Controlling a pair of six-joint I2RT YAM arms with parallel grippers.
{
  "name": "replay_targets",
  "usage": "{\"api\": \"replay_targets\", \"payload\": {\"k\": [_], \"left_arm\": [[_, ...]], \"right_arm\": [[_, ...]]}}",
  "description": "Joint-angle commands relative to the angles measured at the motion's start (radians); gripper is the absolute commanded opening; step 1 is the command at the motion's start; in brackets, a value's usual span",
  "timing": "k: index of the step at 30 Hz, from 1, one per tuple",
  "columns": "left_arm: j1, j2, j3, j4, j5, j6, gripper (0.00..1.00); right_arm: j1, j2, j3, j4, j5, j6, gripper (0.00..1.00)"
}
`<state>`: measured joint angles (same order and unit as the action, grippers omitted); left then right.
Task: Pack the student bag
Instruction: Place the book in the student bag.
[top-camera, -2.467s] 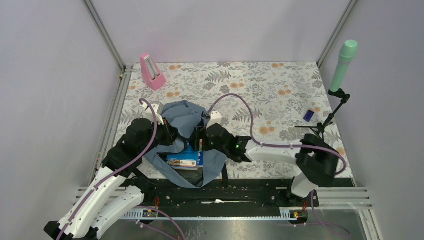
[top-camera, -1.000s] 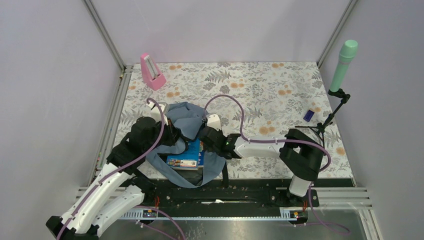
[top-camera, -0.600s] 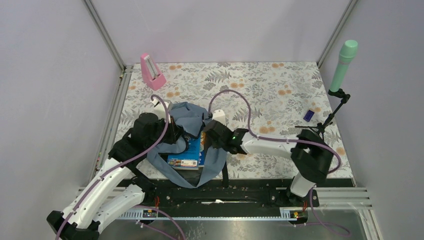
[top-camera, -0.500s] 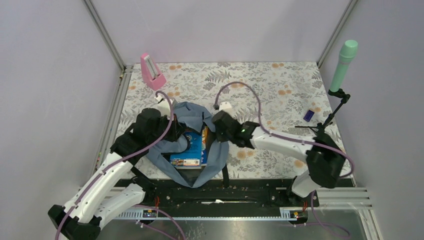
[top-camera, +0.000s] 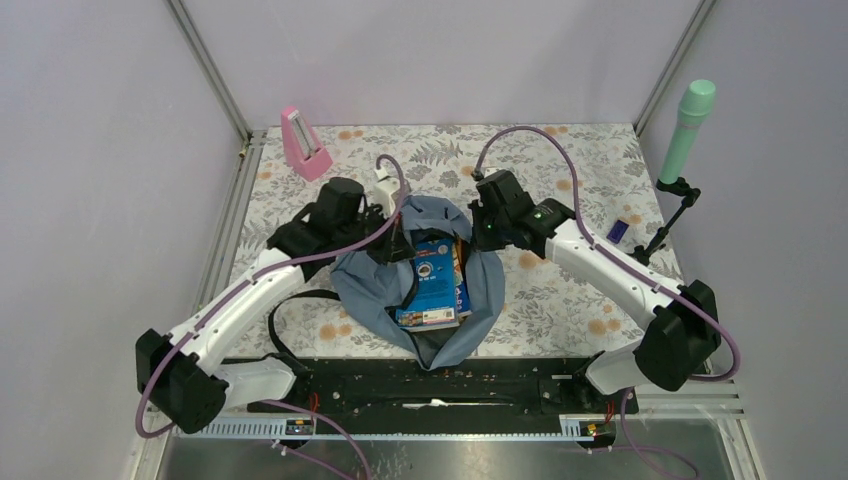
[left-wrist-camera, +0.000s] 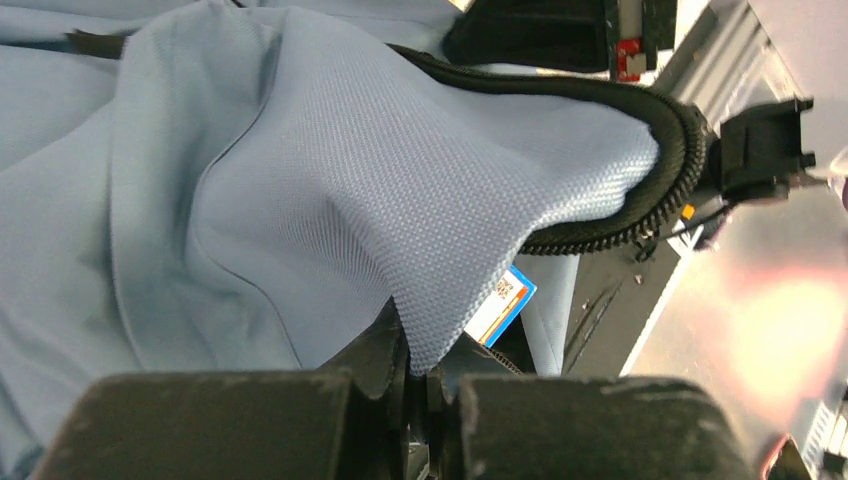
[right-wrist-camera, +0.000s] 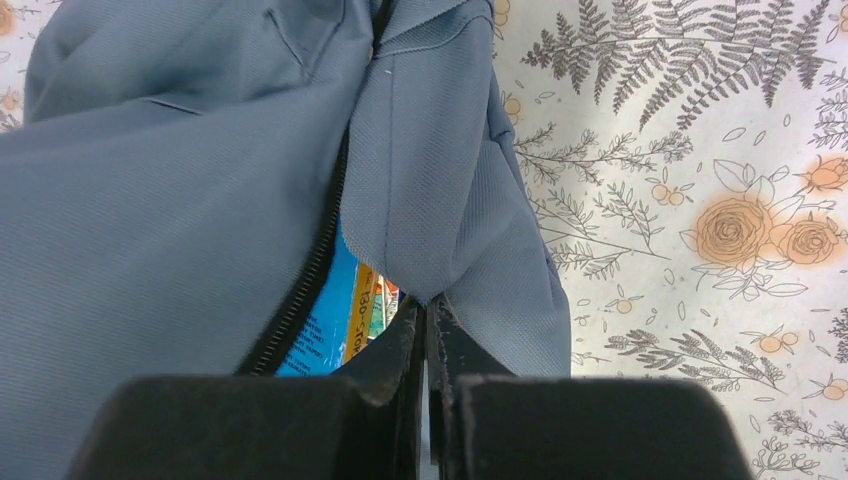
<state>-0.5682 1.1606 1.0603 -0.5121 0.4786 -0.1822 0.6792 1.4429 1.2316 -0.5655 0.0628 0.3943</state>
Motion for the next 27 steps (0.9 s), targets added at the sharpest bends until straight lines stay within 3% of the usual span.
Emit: {"api": "replay_targets", "payload": {"k": [1, 3, 4, 5, 7, 10, 14, 20, 27], "left_arm": [[-0.052, 0.044, 0.046, 0.079, 0.109, 0.052, 0.0], [-0.063, 0.061, 0.047, 0.079, 0.109, 0.05, 0.0], [-0.066, 0.067, 0.048, 0.08, 0.111, 0.046, 0.0], [-0.066, 0.069, 0.047, 0.081, 0.111, 0.042, 0.0], [-0.067, 0.062, 0.048, 0.088, 0.083, 0.029, 0.0], [-0.067, 0.051, 0.058, 0.088, 0.017, 0.019, 0.0], [-0.065, 0.042, 0.062, 0.09, -0.03, 0.016, 0.0], [-0.064, 0.048, 0.039, 0.113, -0.019, 0.008, 0.0], [-0.064, 0.043, 0.025, 0.119, -0.012, 0.011, 0.0]], "right_arm": [[-0.027, -0.053, 0.028, 0.064, -0.085, 0.016, 0.02], [-0.038, -0.08, 0.027, 0.062, -0.069, 0.011, 0.09], [-0.039, -0.094, 0.025, 0.062, -0.044, 0.007, 0.23], [-0.038, -0.11, 0.023, 0.062, -0.041, -0.001, 0.28], [-0.038, -0.138, 0.0, 0.062, -0.044, -0.002, 0.47], [-0.034, -0.18, -0.069, 0.056, -0.022, 0.032, 0.62], [0.056, -0.251, -0.219, 0.1, 0.106, 0.111, 0.7], [0.164, -0.229, -0.344, 0.133, 0.297, 0.212, 0.71], [0.176, -0.148, -0.357, 0.175, 0.3, 0.228, 0.71]]}}
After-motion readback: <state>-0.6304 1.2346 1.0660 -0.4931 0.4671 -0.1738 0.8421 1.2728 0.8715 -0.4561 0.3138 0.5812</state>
